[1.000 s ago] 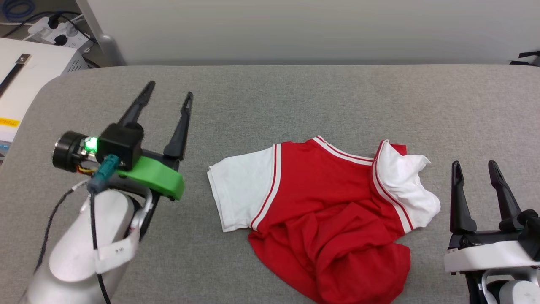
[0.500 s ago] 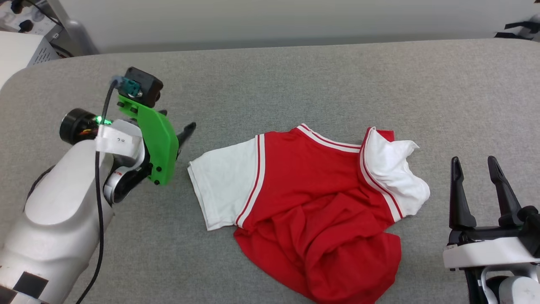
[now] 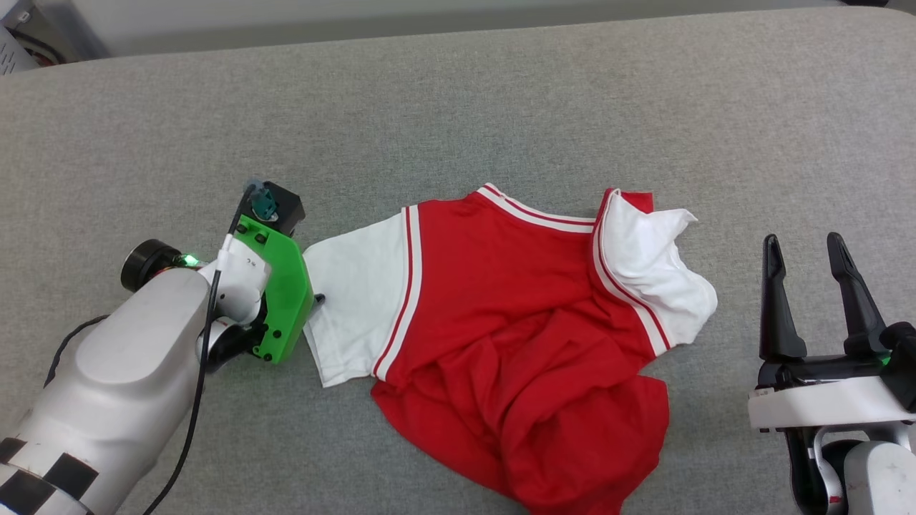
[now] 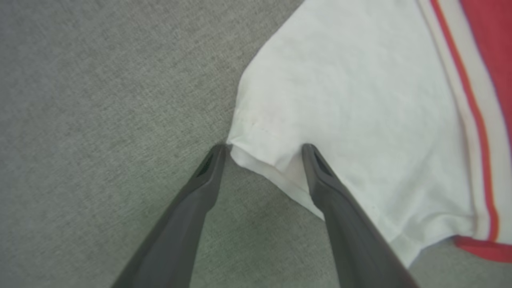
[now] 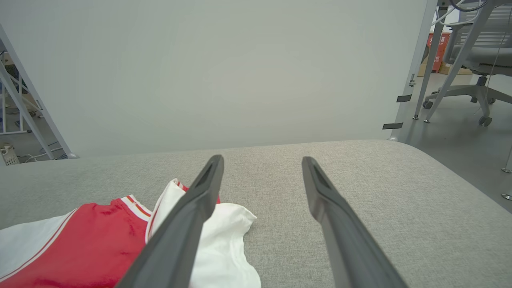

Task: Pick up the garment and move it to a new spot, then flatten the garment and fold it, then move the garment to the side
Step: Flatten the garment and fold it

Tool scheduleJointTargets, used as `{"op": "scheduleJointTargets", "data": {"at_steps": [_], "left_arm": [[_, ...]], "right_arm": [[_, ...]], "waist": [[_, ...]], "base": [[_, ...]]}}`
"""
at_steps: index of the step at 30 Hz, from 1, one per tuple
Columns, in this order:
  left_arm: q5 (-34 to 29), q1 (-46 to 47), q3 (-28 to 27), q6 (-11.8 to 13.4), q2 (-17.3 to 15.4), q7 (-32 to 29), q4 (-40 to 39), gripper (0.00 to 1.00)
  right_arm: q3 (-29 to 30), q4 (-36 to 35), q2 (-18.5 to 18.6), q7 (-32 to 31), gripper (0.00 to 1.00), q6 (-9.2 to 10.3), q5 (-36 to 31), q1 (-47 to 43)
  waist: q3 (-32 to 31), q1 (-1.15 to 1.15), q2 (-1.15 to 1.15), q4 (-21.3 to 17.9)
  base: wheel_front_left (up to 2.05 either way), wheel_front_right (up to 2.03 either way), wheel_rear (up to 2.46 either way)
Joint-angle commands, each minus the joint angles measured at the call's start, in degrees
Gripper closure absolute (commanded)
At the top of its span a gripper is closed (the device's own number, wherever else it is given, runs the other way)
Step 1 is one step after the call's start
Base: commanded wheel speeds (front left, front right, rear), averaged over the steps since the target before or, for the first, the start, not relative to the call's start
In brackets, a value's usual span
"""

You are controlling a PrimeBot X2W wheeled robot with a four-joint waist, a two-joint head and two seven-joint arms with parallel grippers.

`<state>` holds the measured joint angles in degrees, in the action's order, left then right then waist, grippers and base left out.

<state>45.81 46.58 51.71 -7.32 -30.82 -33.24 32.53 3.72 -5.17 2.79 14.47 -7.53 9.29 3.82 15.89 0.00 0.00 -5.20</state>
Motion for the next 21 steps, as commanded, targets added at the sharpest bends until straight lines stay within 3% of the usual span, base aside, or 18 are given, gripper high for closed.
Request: {"op": "scheduleJointTargets", "data": {"at_steps": [1, 4, 5, 6, 16, 21], "left_arm": [[0.9, 0.8, 0.9, -0.2, 0.2, 0.5, 1.2, 0.0], [1.5, 0.9, 3.9, -0.2, 0.7, 2.2, 2.5, 0.0], [1.4, 1.1, 4.9, -0.2, 0.7, 3.2, 2.5, 0.56], [1.3, 1.5, 5.6, -0.2, 0.6, 5.3, 2.6, 1.0], [3.1, 1.2, 2.1, 0.2, -1.2, 24.6, 7.3, 1.0], [4.5, -2.5, 0.2, 2.1, -3.9, 28.3, 9.1, 1.0]], "right_arm": [[-0.1, -0.2, 0.1, 0.5, 0.0, 0.04, 0.4, 1.0], [0.1, -0.3, 0.1, 0.5, 0.0, 0.04, 0.5, 1.2], [0.2, -0.2, 0.1, 0.5, 0.0, 0.04, 0.5, 1.2], [0.3, -0.2, 0.1, 0.5, 0.0, 0.04, 0.4, 1.2], [0.9, 0.4, 0.1, 0.5, 0.0, 0.04, 0.0, -0.1], [1.4, 0.6, 0.1, 0.5, 0.0, 0.04, -0.4, -1.2]], "waist": [[1.0, 0.0, 0.0, -0.8], [1.5, 0.0, 0.0, -0.9], [1.5, 0.0, 0.0, -0.8], [1.6, 0.0, 0.0, -0.6], [-1.4, 0.0, 0.0, 1.3], [-2.8, 0.0, 0.0, 2.4]], "base": [[0.0, 0.0, 0.0], [0.0, 0.0, 0.0], [0.0, 0.0, 0.0], [0.0, 0.0, 0.0], [0.0, 0.0, 0.0], [0.0, 0.0, 0.0]]}}
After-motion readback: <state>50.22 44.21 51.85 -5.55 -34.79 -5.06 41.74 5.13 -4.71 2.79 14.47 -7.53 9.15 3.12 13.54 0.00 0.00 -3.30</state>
